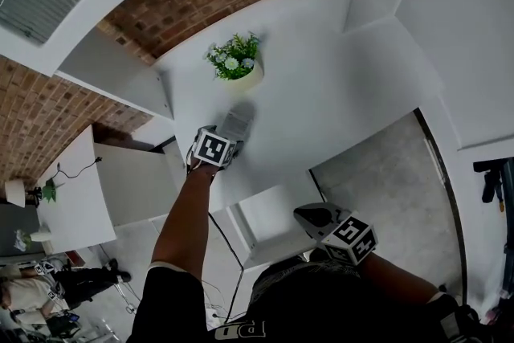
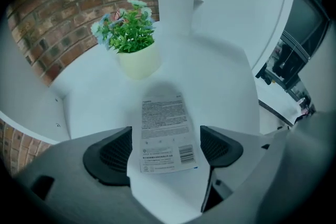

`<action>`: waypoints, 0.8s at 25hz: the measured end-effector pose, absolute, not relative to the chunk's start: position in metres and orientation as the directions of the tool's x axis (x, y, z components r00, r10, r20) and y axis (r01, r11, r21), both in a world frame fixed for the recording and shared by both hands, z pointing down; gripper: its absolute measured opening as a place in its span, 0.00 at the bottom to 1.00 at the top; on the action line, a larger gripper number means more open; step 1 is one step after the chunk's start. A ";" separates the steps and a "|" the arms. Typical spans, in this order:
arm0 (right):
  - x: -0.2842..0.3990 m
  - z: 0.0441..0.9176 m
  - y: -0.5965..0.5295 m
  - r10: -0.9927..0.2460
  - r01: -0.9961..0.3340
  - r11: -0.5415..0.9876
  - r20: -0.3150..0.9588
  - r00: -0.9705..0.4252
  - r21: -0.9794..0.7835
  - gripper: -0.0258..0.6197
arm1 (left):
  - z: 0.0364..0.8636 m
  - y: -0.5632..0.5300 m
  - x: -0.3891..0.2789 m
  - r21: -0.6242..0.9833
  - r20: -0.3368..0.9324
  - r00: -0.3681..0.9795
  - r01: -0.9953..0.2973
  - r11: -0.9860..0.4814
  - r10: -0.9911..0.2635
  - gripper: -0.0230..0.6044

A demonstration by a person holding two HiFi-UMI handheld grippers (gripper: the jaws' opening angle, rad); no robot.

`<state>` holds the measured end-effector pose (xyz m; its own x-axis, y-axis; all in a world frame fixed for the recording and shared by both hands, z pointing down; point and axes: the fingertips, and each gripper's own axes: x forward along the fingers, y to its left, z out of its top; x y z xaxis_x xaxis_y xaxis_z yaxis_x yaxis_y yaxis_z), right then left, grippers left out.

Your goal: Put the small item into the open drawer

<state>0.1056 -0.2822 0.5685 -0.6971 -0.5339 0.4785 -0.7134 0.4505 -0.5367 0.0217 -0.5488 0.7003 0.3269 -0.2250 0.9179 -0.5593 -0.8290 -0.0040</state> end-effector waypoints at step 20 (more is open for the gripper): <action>0.117 0.581 -0.305 -0.530 -0.721 0.411 0.497 -0.687 -0.558 0.05 | 0.743 -0.559 0.031 0.130 0.958 0.283 -0.585 -0.800 -0.050 0.71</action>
<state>0.1172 -0.3048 0.5806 -0.6868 -0.5303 0.4971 -0.7211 0.4111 -0.5577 0.0310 -0.5587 0.7433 0.2827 -0.0505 0.9579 -0.5850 -0.8004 0.1305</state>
